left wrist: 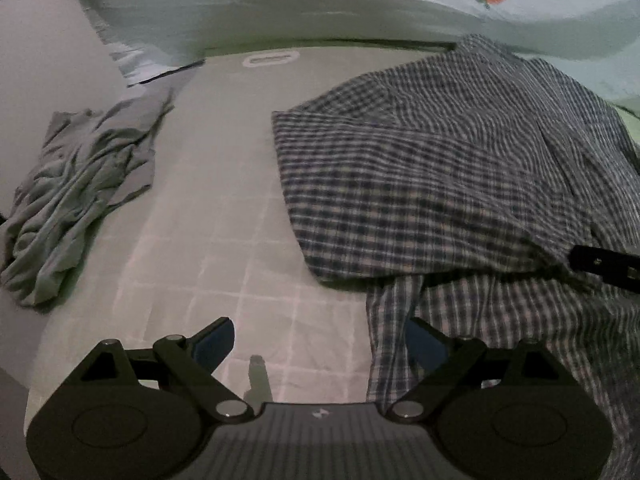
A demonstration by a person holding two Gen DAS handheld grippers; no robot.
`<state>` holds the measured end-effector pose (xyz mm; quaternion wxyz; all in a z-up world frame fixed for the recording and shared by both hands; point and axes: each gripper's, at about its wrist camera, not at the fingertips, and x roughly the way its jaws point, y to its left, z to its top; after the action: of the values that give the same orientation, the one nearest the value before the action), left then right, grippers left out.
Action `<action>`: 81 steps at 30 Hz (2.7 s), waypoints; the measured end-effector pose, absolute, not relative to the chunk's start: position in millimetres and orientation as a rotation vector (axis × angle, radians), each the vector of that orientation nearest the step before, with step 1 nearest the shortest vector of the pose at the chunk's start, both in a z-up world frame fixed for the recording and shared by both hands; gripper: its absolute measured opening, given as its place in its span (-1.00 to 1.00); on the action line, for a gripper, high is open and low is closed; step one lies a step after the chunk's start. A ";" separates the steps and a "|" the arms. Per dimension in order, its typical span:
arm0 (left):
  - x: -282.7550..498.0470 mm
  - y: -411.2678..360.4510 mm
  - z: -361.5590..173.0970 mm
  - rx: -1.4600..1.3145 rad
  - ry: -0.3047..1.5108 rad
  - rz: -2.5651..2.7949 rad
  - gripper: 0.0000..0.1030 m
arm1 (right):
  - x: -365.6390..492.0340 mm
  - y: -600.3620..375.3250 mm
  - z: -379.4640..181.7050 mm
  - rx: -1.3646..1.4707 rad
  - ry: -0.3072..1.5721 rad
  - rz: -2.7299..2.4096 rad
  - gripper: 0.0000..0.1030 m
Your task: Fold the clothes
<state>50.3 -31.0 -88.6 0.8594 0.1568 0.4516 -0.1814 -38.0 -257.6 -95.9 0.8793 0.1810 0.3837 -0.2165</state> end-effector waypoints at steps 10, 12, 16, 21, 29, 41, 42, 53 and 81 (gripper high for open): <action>52.6 -31.1 -81.8 0.325 0.936 -0.330 0.80 | -35.4 -246.9 -98.8 0.292 0.813 -0.380 -0.36; 51.4 -33.1 -77.2 0.302 0.930 -0.296 0.80 | -38.5 -246.4 -91.1 0.237 0.793 -0.338 -0.49; 44.5 -42.3 -66.4 0.249 0.919 -0.221 0.80 | -47.0 -255.7 -68.1 0.135 0.729 -0.268 -0.59; 23.8 -67.7 -54.1 0.207 0.897 -0.160 0.80 | -65.6 -314.7 -24.8 0.053 0.599 -0.327 -0.62; -20.9 -100.9 -46.6 0.181 0.850 -0.098 0.80 | -128.1 -476.3 10.5 0.033 0.482 -0.821 -0.49; -64.2 -73.2 -37.3 0.150 0.851 0.046 0.80 | -139.3 -452.8 -43.9 0.162 0.542 -0.688 1.00; -65.2 -71.0 -37.8 0.150 0.852 0.042 0.80 | -139.4 -442.3 -44.2 0.169 0.542 -0.667 1.00; -38.1 -16.3 -53.1 0.254 0.834 -0.176 0.80 | -132.2 -309.4 -50.9 0.184 0.558 -0.626 1.00; 12.2 96.8 -51.6 0.376 0.792 -0.556 0.81 | -83.8 -85.8 -99.8 0.486 0.711 -0.417 -0.73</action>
<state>12.2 96.8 -51.6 0.8684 0.1797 0.3782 -0.2657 -83.8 -85.8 -99.8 0.8878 0.2337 0.3421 -0.2006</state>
